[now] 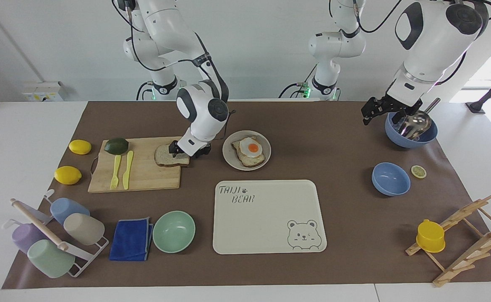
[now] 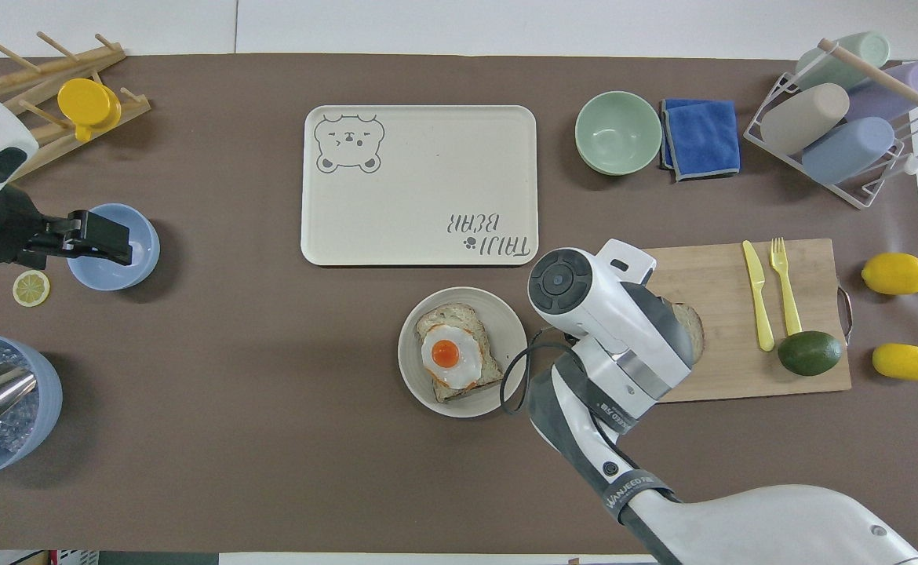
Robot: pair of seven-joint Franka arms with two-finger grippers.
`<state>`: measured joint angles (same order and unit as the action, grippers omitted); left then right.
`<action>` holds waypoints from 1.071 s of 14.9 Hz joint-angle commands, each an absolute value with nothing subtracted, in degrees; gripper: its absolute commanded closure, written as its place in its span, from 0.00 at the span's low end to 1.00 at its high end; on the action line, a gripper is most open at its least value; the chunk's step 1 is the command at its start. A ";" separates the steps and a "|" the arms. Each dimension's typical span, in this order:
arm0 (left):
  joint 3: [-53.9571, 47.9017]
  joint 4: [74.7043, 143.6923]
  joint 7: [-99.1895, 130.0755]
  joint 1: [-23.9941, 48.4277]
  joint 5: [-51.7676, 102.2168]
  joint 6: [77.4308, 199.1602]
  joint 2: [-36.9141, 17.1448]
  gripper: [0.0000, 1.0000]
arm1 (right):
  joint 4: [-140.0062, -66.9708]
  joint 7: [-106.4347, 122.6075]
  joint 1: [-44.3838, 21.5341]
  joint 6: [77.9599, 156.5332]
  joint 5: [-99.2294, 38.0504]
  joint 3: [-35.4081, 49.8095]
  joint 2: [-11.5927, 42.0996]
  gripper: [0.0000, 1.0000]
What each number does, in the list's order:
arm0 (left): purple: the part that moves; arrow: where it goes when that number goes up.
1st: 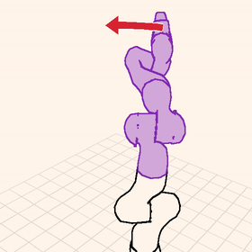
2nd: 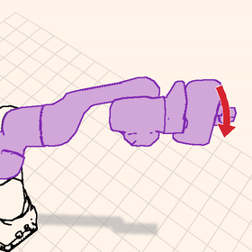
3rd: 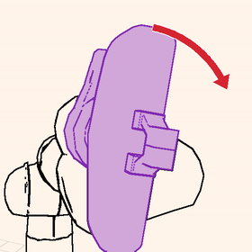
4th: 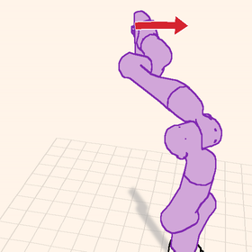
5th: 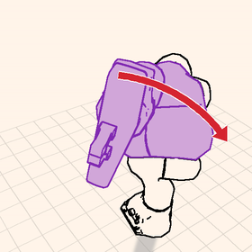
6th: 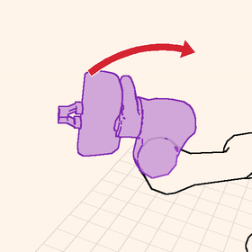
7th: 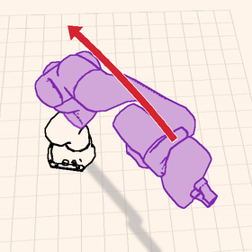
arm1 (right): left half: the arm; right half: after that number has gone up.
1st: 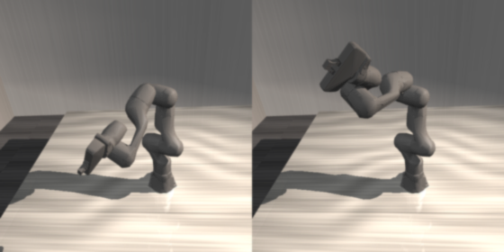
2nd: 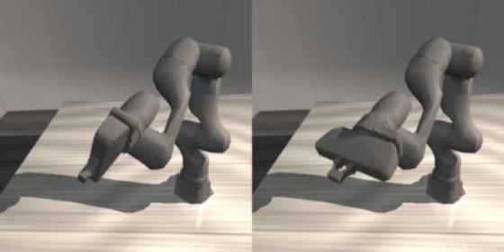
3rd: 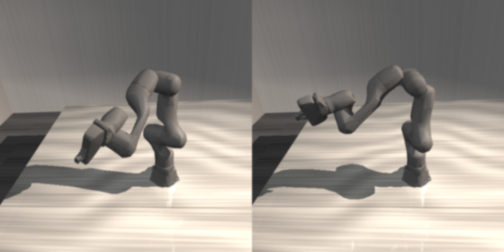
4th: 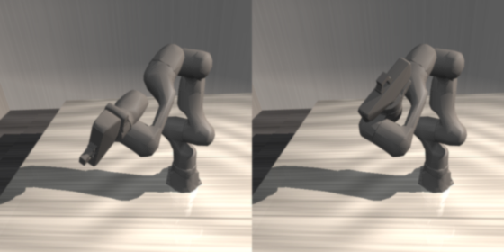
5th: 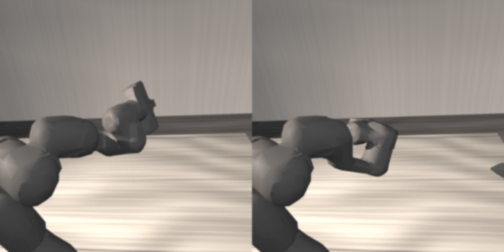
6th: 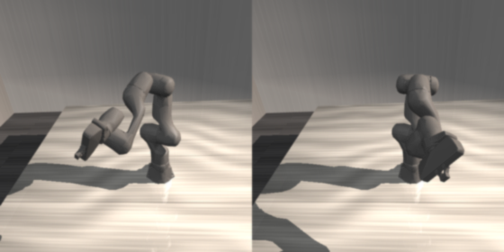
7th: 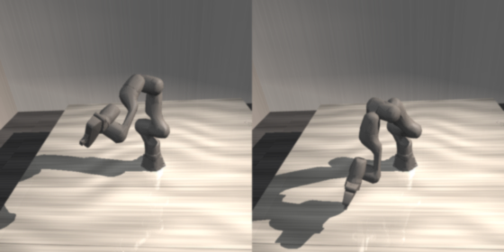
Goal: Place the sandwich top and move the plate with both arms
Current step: 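Grasp the bread slice on the cutting board with the right gripper, then carry the bread slice over the plate and lower it onto the egg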
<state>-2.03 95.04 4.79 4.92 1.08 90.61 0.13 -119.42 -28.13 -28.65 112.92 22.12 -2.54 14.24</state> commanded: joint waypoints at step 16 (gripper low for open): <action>-2.29 95.10 4.66 4.48 0.09 90.09 0.79 0.00 | -102.86 -27.68 -36.91 97.13 19.70 0.17 16.34 1.00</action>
<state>-2.03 95.04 4.79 4.92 1.08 90.61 0.13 -110.70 -28.12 -35.42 101.17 22.01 -1.05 13.44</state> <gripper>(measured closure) 0.000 0.903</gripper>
